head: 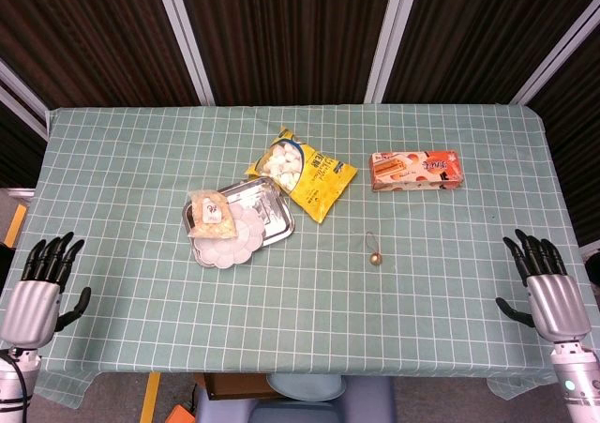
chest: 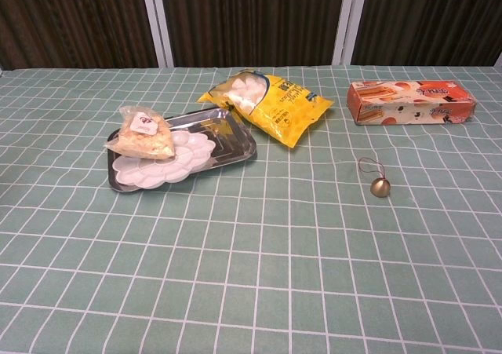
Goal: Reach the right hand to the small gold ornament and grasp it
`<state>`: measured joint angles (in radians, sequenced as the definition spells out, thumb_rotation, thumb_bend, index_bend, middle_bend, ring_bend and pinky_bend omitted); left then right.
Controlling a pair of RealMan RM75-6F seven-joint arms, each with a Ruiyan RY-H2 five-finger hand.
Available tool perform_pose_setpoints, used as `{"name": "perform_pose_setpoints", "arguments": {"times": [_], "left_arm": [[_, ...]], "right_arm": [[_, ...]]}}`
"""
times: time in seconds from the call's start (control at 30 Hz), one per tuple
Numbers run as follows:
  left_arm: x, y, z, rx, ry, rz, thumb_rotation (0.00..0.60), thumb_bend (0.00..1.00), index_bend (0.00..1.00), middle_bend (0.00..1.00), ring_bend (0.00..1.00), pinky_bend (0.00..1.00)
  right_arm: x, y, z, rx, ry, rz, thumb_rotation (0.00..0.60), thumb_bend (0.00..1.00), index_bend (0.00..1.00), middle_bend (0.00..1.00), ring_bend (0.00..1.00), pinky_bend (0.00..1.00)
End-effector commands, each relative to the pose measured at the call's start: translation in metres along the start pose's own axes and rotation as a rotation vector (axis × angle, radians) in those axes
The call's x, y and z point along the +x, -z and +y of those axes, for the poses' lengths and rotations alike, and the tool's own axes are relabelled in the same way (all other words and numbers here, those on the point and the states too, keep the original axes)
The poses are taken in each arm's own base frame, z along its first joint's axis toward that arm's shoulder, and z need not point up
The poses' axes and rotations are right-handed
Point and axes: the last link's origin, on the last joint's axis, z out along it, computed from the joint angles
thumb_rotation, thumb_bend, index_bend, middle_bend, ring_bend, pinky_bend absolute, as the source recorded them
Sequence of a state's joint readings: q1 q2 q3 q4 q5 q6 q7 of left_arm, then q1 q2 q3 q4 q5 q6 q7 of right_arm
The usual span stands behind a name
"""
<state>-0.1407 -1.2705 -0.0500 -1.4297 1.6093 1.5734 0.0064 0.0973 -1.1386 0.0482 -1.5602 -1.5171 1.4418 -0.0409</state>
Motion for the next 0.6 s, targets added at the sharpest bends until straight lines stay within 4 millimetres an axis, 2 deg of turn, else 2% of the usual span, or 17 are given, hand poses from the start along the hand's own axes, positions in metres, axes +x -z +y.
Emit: {"name": "perform_pose_setpoints", "arguments": {"times": [0.03, 0.17, 0.27, 0.43, 0.6], "left_arm": [[-0.002, 0.0, 0.001, 0.001, 0.006, -0.013, 0.6, 0.43, 0.01, 0.0, 0.0, 0.04], [-0.003, -0.001, 0.002, -0.004, 0.014, -0.023, 0.6, 0.43, 0.01, 0.0, 0.0, 0.04], [-0.001, -0.001, 0.0, -0.007, 0.017, -0.019, 0.6, 0.43, 0.01, 0.0, 0.0, 0.04], [0.001, -0.001, -0.001, -0.011, 0.036, -0.026, 0.6, 0.43, 0.01, 0.0, 0.0, 0.04], [0.0, -0.001, -0.004, -0.008, 0.04, -0.044, 0.6, 0.43, 0.01, 0.0, 0.0, 0.04]], "right_arm": [[-0.005, -0.003, -0.002, 0.004, 0.005, -0.018, 0.6, 0.29, 0.0, 0.0, 0.0, 0.0], [-0.017, -0.016, -0.013, 0.031, -0.017, -0.043, 0.6, 0.29, 0.0, 0.0, 0.0, 0.0], [-0.025, -0.04, -0.028, 0.089, -0.041, -0.081, 0.6, 0.29, 0.02, 0.0, 0.0, 0.0], [-0.025, -0.081, -0.056, 0.182, 0.012, -0.104, 0.6, 0.3, 0.32, 0.0, 0.0, 0.0], [-0.032, -0.116, -0.091, 0.244, 0.066, -0.086, 0.6, 0.36, 0.51, 0.02, 0.0, 0.0]]}}
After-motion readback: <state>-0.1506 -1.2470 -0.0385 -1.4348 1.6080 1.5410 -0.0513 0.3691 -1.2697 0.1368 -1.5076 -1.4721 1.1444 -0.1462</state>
